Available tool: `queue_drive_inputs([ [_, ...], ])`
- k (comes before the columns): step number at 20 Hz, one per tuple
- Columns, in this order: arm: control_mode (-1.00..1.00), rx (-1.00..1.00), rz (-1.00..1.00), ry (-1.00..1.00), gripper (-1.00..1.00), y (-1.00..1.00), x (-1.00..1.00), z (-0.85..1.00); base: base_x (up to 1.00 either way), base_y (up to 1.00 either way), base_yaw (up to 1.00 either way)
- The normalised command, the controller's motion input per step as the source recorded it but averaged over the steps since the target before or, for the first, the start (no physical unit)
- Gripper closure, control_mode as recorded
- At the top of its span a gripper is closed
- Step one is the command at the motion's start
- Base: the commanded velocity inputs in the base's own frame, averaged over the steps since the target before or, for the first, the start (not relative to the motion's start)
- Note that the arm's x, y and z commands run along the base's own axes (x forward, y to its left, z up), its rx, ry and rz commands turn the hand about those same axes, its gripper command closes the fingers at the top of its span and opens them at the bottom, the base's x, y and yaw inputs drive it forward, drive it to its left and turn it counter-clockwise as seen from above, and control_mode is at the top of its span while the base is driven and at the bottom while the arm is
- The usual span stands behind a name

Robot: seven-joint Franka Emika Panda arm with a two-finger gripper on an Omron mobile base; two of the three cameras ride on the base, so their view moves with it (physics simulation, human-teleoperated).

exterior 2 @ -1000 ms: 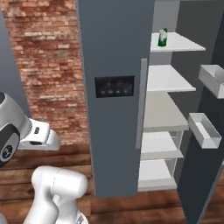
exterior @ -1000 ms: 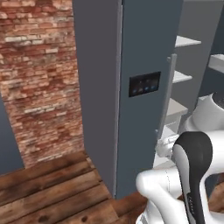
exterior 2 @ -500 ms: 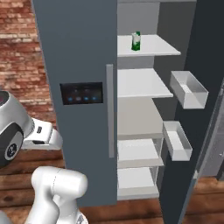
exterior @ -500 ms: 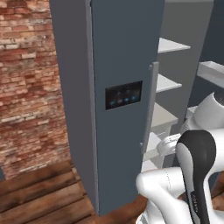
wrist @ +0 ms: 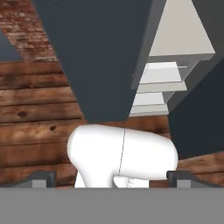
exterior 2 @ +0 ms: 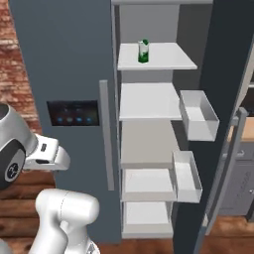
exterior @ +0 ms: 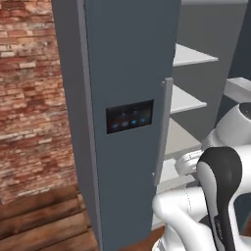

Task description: Take a sugar cube from the saucer and place it inside the coffee. Then, grab milk from the fridge and place it next to the coffee on the counter to sweeten the coffee.

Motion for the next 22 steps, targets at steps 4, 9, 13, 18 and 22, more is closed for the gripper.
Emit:
queue_drive_inputs([
  [4, 1.0, 0.0, 0.0, 0.0, -1.0, 0.0, 0.0, 0.0, 0.55, -0.29, 0.16],
  [9, 1.0, 0.0, 0.0, 0.0, -1.0, 0.0, 0.0, 0.0, 0.42, -0.45, 0.17],
  [13, 1.0, 0.0, 0.0, 0.0, -1.0, 0.0, 0.0, 0.0, 0.32, -0.63, 0.23],
  [18, 1.0, 0.0, 0.0, 0.0, -1.0, 0.0, 0.0, 0.0, 0.36, -0.39, 0.16],
  [22, 1.0, 0.0, 0.0, 0.0, -1.0, 0.0, 0.0, 0.0, 0.32, -0.44, 0.08],
])
